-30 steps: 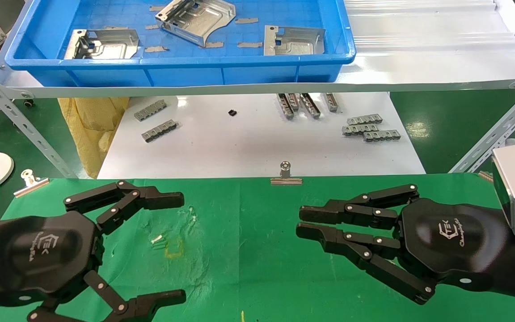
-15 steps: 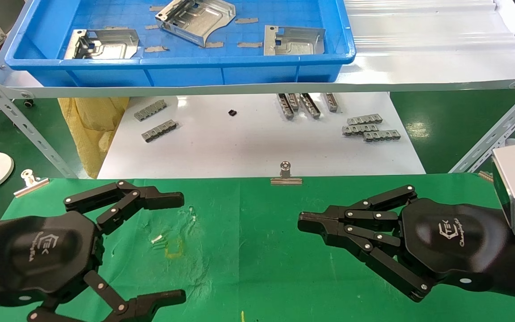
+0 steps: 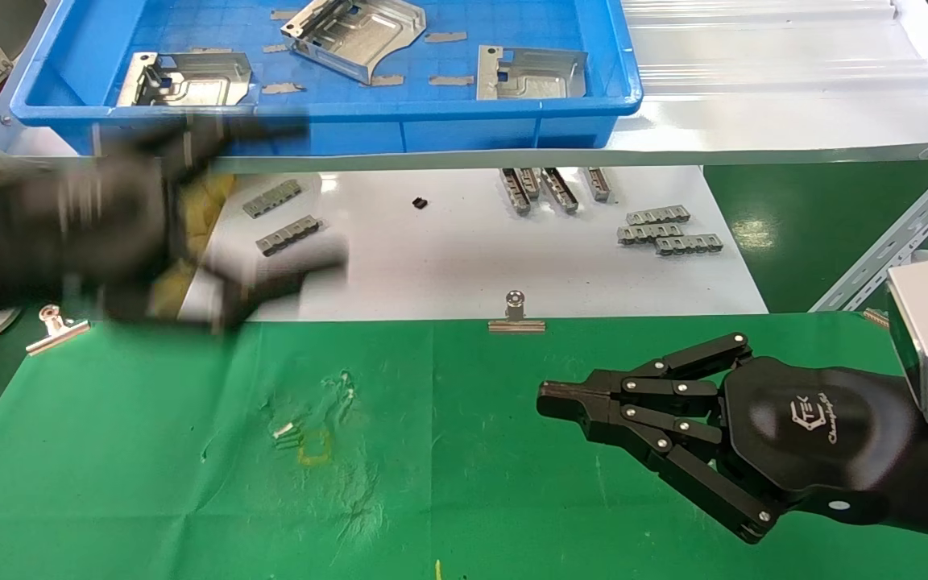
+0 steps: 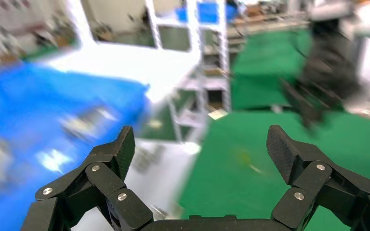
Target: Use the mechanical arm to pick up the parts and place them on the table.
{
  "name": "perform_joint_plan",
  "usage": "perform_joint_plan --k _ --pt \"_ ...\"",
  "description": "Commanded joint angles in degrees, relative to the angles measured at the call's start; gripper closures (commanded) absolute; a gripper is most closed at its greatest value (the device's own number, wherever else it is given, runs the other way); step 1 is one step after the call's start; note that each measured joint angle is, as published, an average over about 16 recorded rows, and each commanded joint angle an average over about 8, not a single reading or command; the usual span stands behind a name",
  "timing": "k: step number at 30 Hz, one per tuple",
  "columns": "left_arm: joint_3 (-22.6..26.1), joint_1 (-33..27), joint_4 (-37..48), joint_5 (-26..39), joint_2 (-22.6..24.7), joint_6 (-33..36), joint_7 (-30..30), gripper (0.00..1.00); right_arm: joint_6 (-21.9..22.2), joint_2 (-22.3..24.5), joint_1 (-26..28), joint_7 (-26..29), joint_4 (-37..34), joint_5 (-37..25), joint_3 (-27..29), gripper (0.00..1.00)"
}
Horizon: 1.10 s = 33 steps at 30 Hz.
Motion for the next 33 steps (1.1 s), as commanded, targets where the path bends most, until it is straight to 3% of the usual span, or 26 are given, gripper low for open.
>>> perform_joint_plan --k 1,6,8,11,13,15,16,19,22,33 --pt "0.76 -5.04 2.13 2.24 2.04 -1.38 -0.71 0.00 0.00 0.00 0.00 0.00 0.00 0.00 0.00 1.00" --pt "4.95 -16.70 19.11 10.11 10.65 -5.49 0.43 0.00 0.00 0.00 0.00 0.00 0.00 0.00 0.00 1.00" --pt "6.32 -20.62 26.37 12.97 14.00 -8.29 1.33 0.00 0.00 0.00 0.00 0.00 0.00 0.00 0.00 0.92" --pt "8.05 -25.42 36.04 17.00 18.72 -14.41 3.14 0.00 0.00 0.00 0.00 0.00 0.00 0.00 0.00 0.55" --pt "8.94 -27.86 41.37 19.20 21.59 -19.06 4.43 0.08 0.00 0.00 0.00 0.00 0.00 0.00 0.00 0.30" --pt "9.59 -29.71 45.65 20.89 24.05 -23.55 5.58 0.26 0.00 0.00 0.00 0.00 0.00 0.00 0.00 0.06" --pt "9.84 -30.48 47.48 21.55 25.15 -25.60 6.14 0.39 0.00 0.00 0.00 0.00 0.00 0.00 0.00 0.00" --pt "10.26 -32.22 51.88 22.67 27.73 -30.31 7.36 0.76 0.00 0.00 0.00 0.00 0.00 0.00 0.00 0.00" --pt "10.45 -33.39 55.12 23.20 29.54 -33.66 8.18 0.99 0.00 0.00 0.00 0.00 0.00 0.00 0.00 0.00" --pt "12.05 -35.55 60.35 25.66 32.39 -37.95 10.28 1.00 0.00 0.00 0.00 0.00 0.00 0.00 0.00 0.00"
